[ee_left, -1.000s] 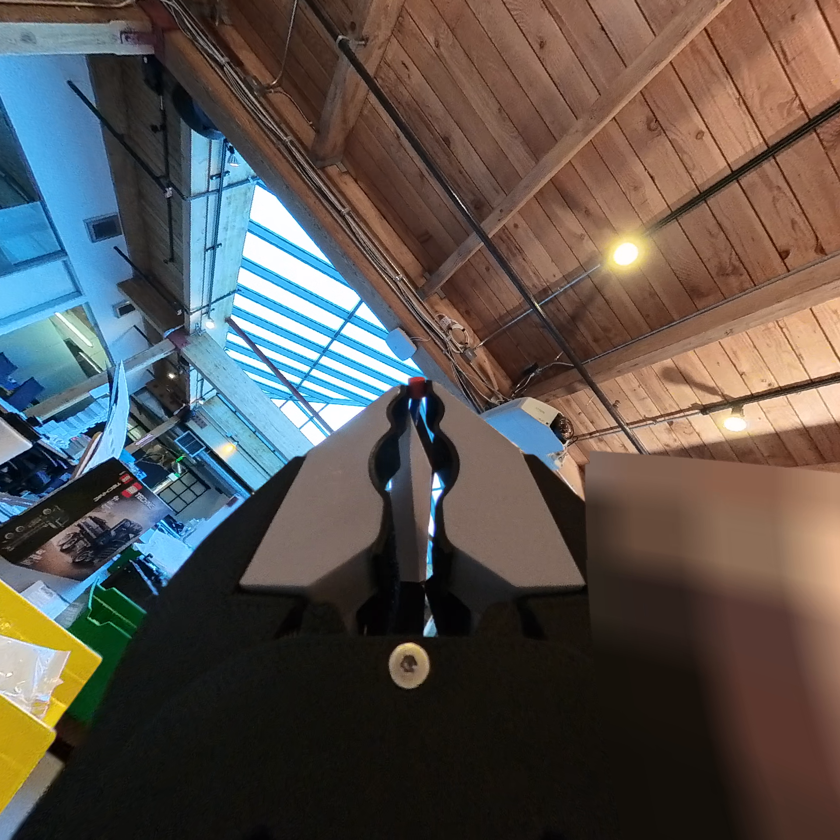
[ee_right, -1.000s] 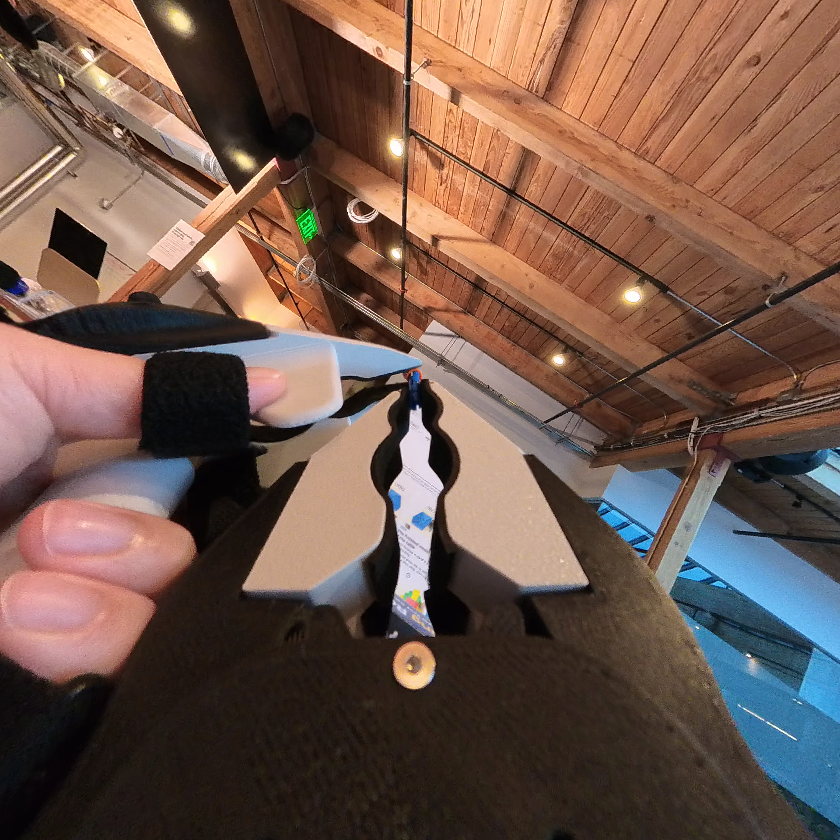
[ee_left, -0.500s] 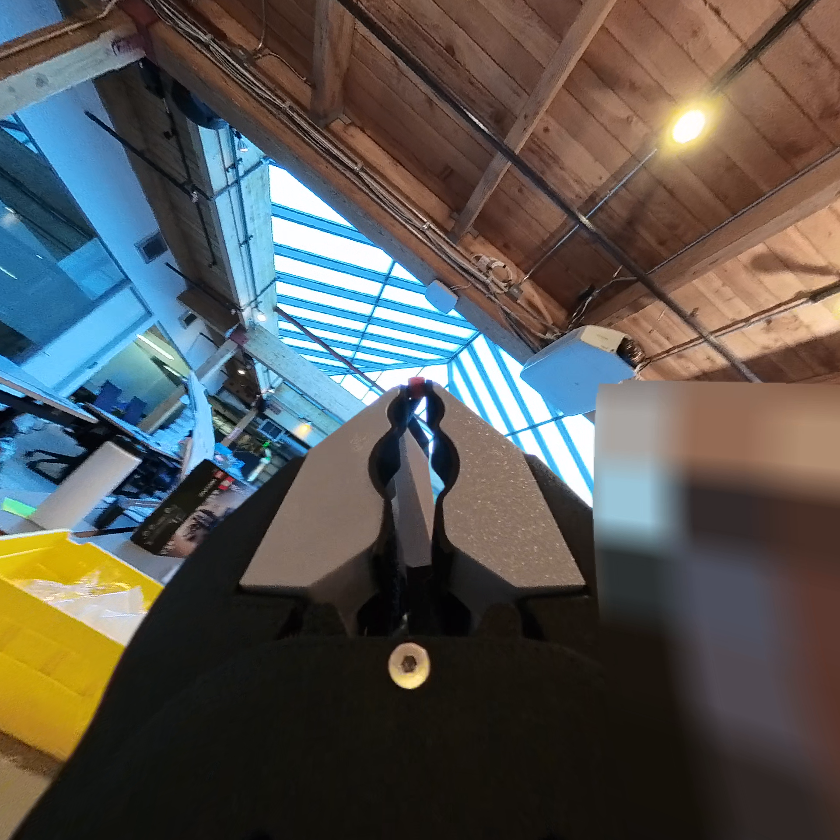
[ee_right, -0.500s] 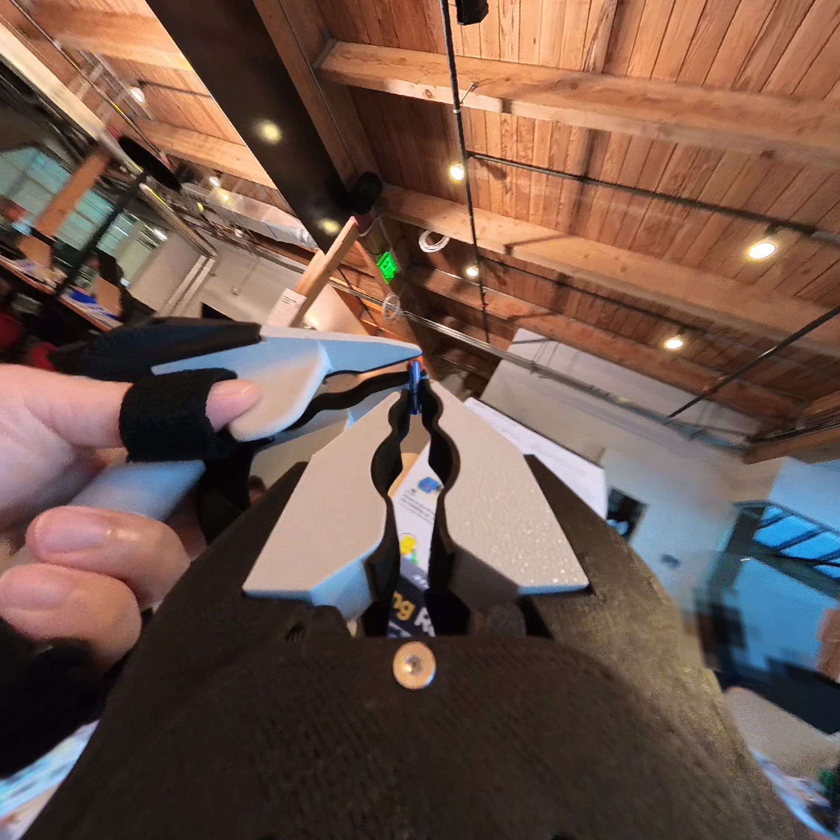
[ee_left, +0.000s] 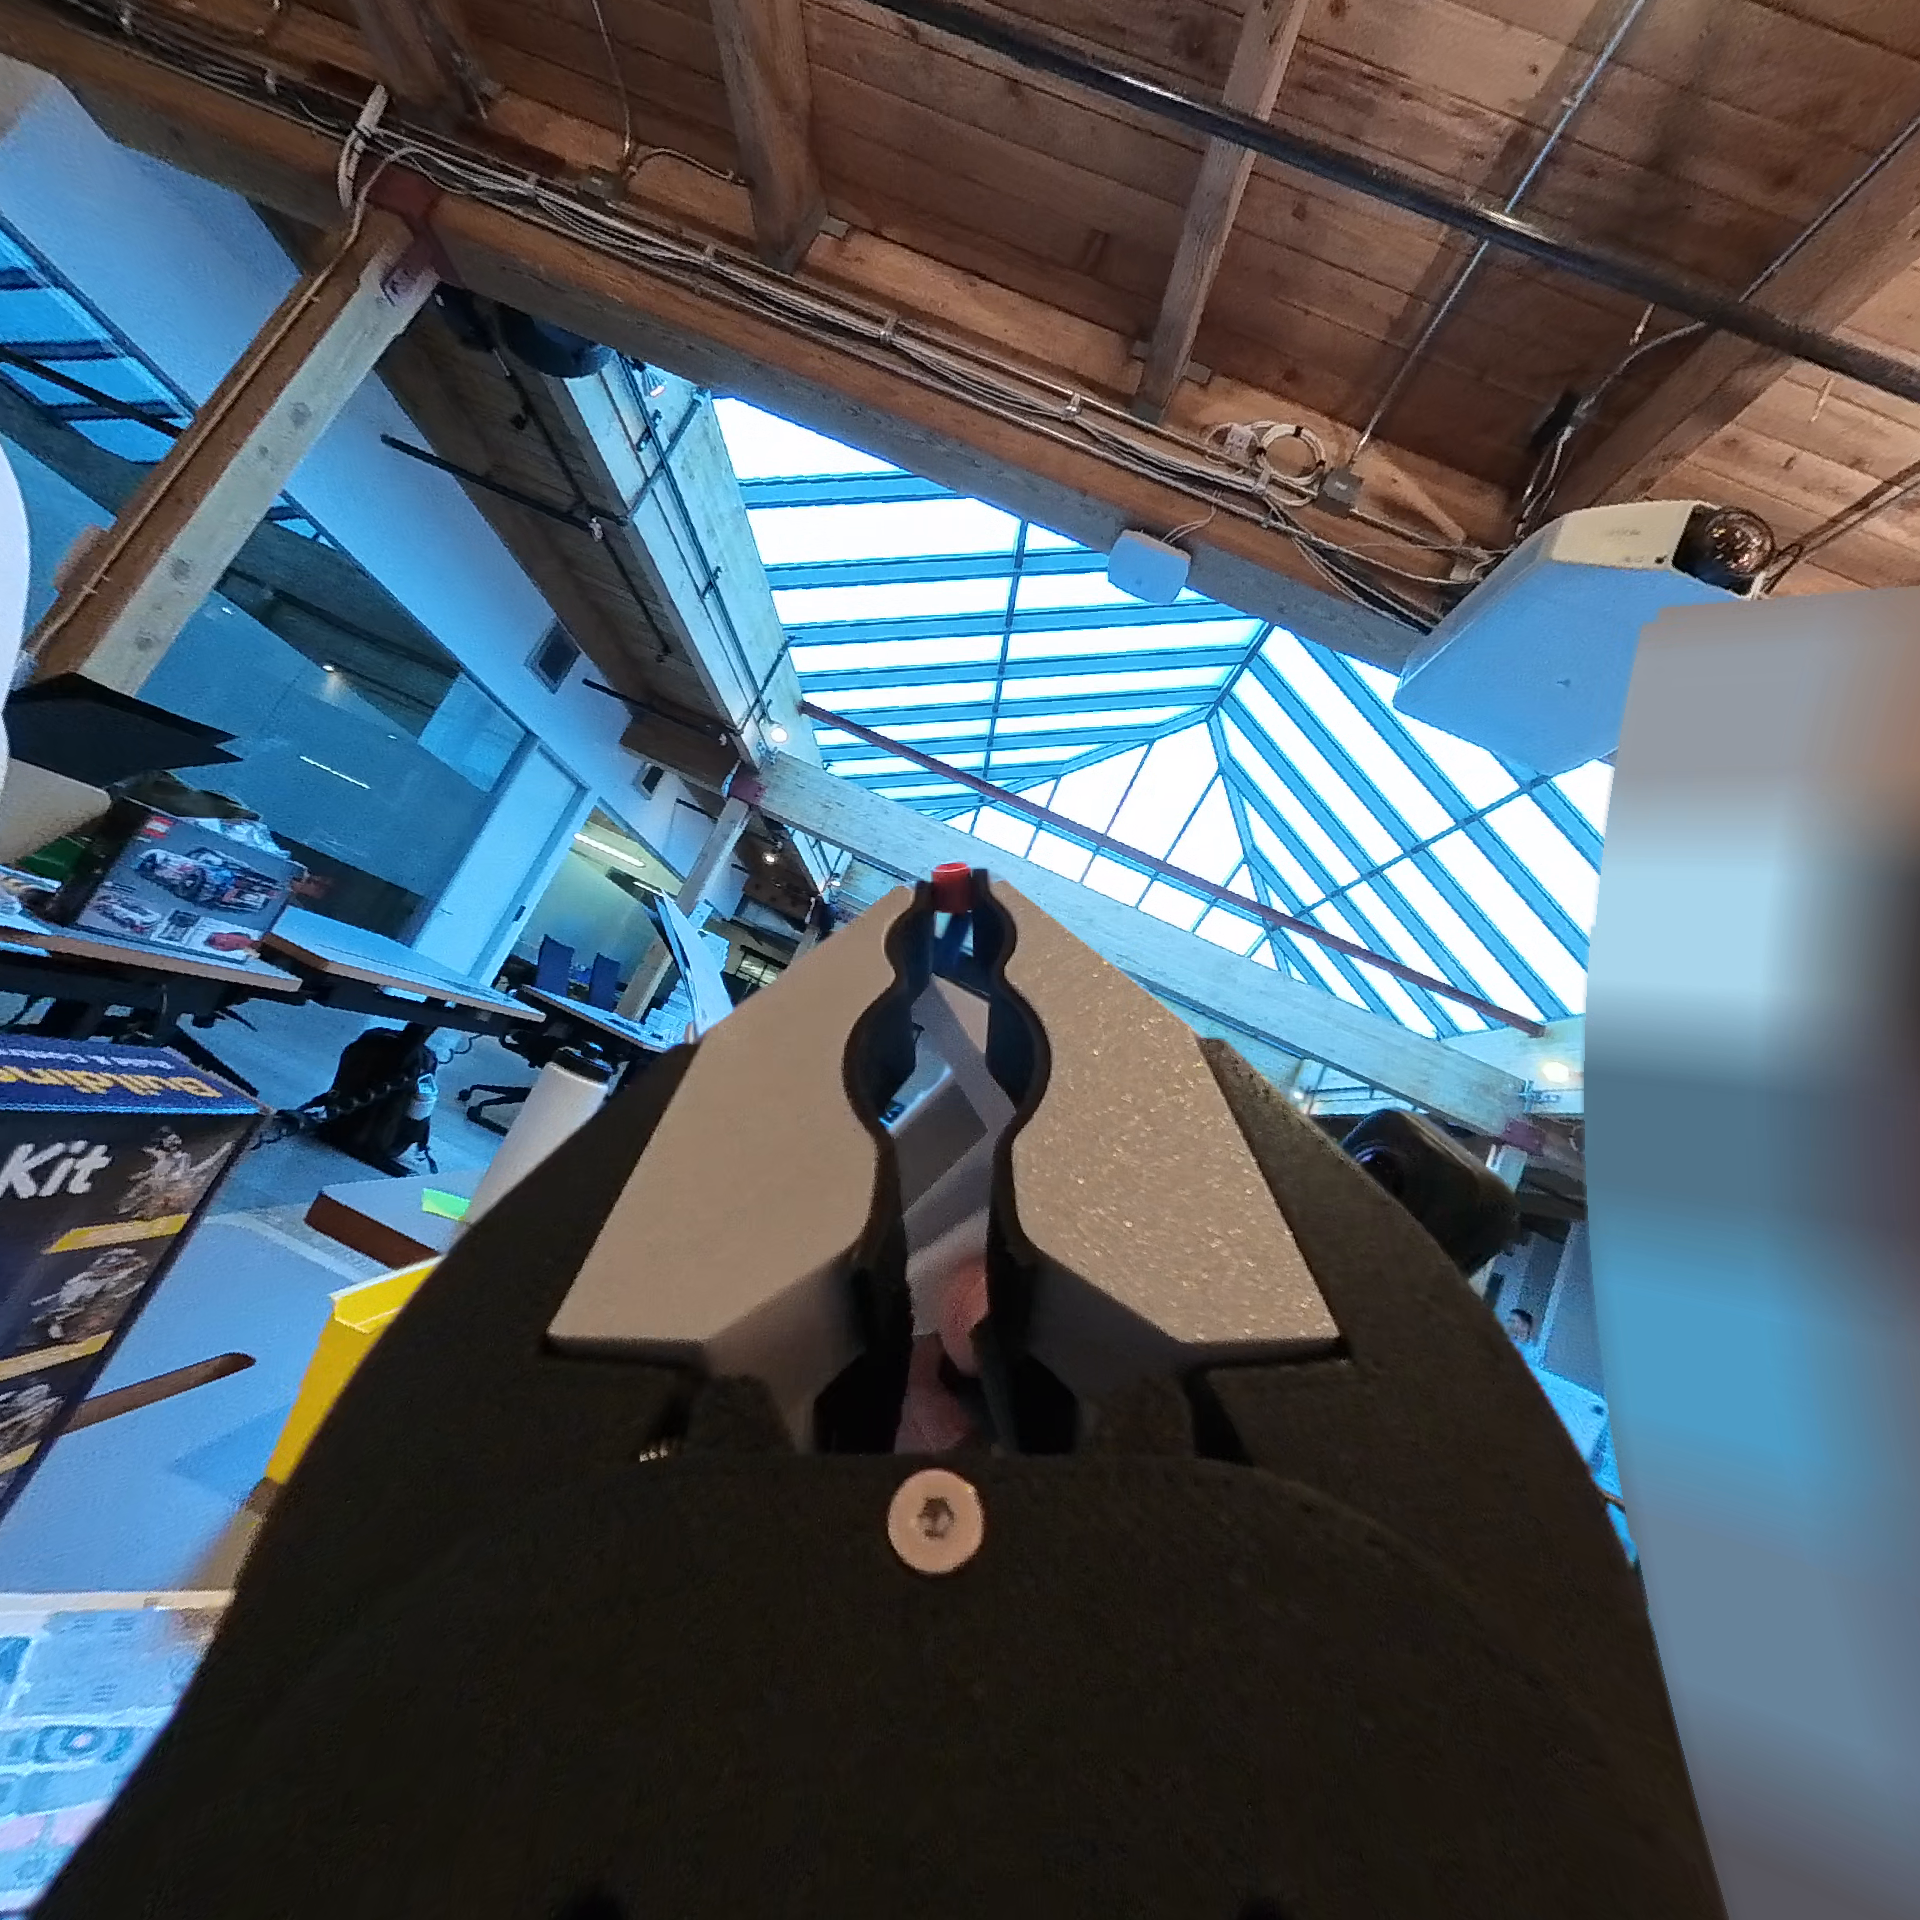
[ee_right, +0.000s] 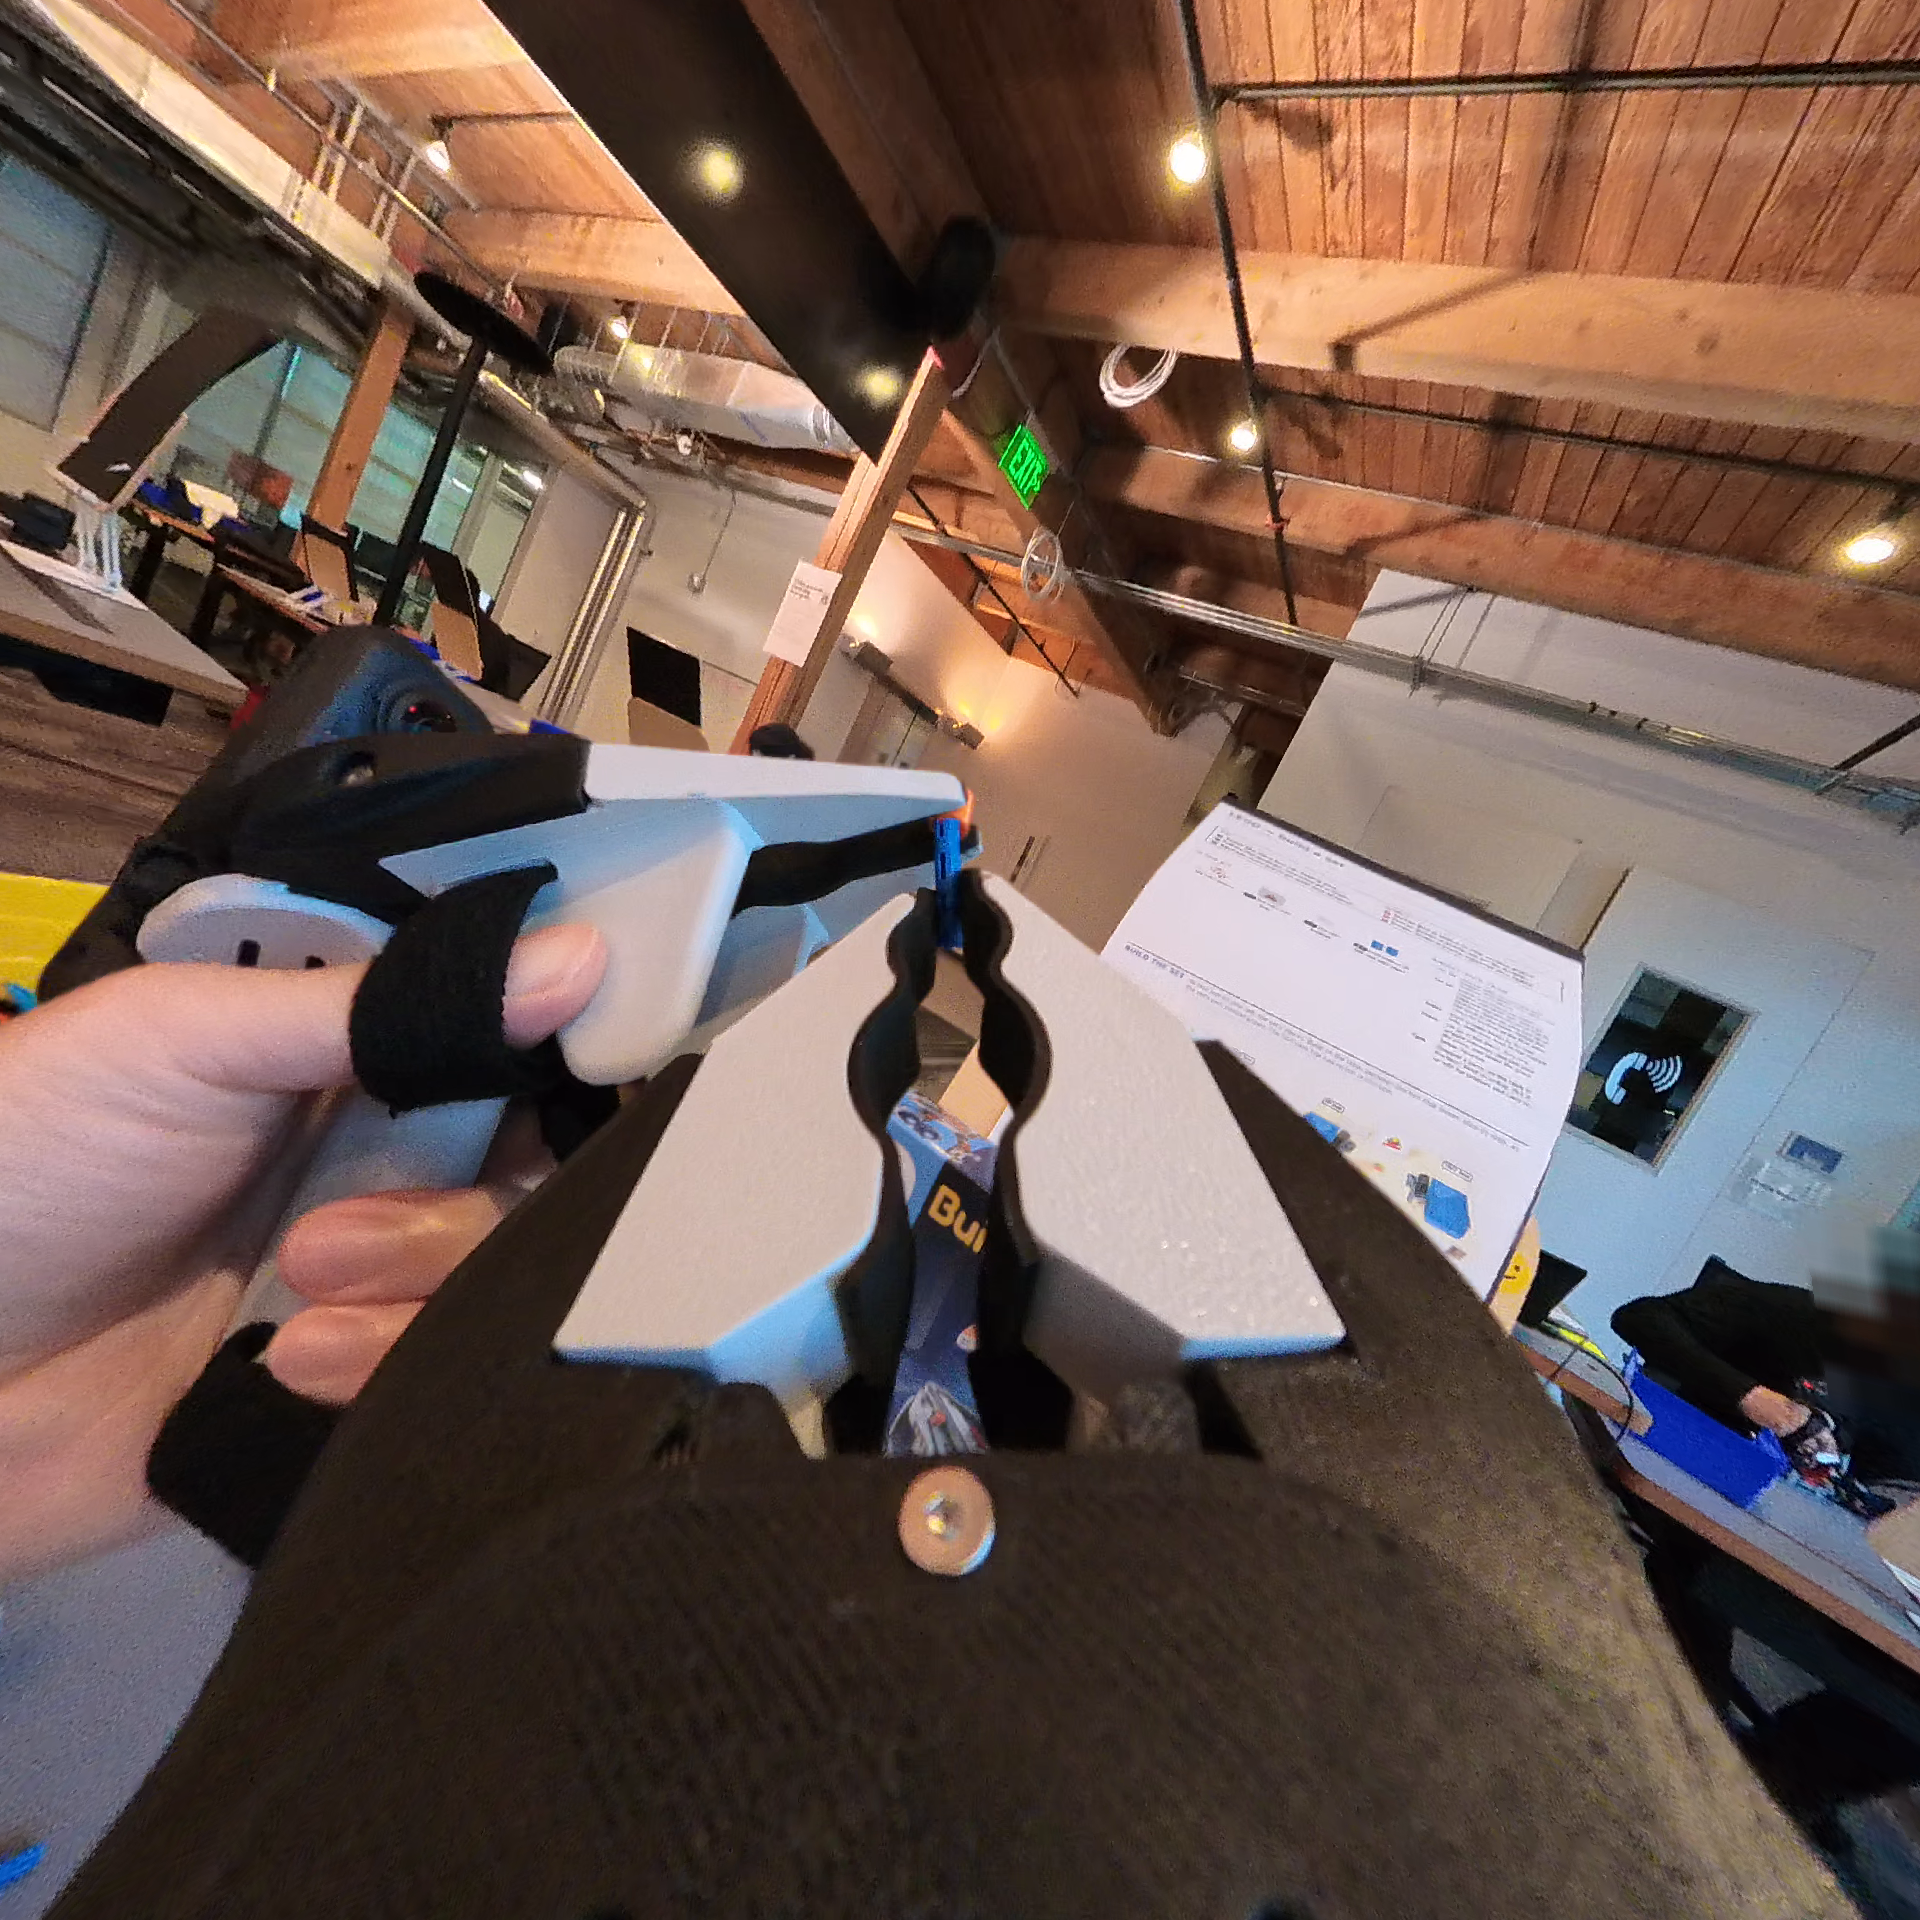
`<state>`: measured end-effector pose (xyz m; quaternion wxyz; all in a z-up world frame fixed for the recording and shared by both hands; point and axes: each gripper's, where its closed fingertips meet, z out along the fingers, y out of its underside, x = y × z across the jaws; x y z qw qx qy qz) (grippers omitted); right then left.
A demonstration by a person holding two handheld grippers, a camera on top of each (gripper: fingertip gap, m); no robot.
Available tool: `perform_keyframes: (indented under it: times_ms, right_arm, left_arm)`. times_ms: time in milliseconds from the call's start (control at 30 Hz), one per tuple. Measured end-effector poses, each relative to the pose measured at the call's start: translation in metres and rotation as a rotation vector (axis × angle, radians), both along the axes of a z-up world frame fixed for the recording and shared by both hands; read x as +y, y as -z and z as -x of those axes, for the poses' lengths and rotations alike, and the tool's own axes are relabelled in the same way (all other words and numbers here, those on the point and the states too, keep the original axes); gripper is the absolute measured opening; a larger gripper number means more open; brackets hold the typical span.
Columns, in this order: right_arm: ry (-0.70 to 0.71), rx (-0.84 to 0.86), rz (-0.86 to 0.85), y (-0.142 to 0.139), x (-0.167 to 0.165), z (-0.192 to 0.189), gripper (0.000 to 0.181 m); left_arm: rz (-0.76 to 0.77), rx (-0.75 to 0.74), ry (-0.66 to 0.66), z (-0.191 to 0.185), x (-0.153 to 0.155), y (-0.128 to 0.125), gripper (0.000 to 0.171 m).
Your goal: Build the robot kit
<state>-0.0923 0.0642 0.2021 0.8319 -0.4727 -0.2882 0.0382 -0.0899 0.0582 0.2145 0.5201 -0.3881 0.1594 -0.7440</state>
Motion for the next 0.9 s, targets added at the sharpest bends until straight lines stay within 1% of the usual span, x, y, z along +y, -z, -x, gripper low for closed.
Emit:
perform_keyframes:
  times_ms: [67, 133, 167, 200, 267, 367, 433, 500, 567, 800, 833, 900]
  right_arm:
    - [-0.004, 0.001, 0.009, -0.002, -0.003, 0.002, 0.003]
    - [-0.053, 0.024, -0.011, -0.009, -0.012, 0.007, 0.003]
    - [-0.061, 0.022, 0.012, -0.008, -0.012, 0.009, 0.003]
    - [-0.038, 0.000, 0.035, -0.005, -0.008, 0.010, 0.003]
    - [-0.005, -0.023, 0.013, -0.004, -0.007, 0.008, 0.003]
    - [-0.067, 0.021, 0.071, -0.003, -0.006, 0.005, 0.003]
    - [-0.064, 0.013, 0.124, 0.001, -0.002, 0.000, 0.003]
    - [-0.077, -0.016, 0.211, 0.010, 0.002, 0.001, 0.004]
    - [-0.091, -0.039, 0.250, 0.016, 0.004, 0.004, 0.004]
    - [-0.090, -0.031, 0.266, 0.015, 0.002, 0.006, 0.004]
    - [-0.088, -0.032, 0.264, 0.015, 0.002, 0.006, 0.004]
    - [-0.088, -0.030, 0.257, 0.014, 0.002, 0.006, 0.004]
  left_arm:
    - [0.013, 0.003, -0.020, 0.003, 0.005, 0.001, 0.005]
    - [0.026, 0.029, -0.006, 0.000, 0.008, 0.006, 0.005]
    - [0.047, -0.002, 0.044, -0.001, 0.006, 0.005, 0.005]
    - [0.077, -0.057, 0.109, 0.000, 0.005, 0.003, 0.005]
    - [0.133, -0.121, 0.199, 0.001, 0.008, 0.004, 0.005]
    - [0.198, -0.228, 0.274, 0.008, 0.015, 0.004, 0.005]
    - [0.195, -0.236, 0.296, 0.008, 0.014, 0.004, 0.005]
    - [0.155, -0.199, 0.270, 0.005, 0.009, 0.002, 0.005]
    - [0.107, -0.149, 0.216, 0.002, 0.006, 0.002, 0.005]
    - [-0.072, 0.055, -0.048, -0.002, 0.002, 0.002, 0.004]
    - [-0.081, 0.067, -0.065, -0.002, 0.002, 0.002, 0.005]
    - [-0.072, 0.052, -0.046, -0.001, 0.001, 0.002, 0.004]
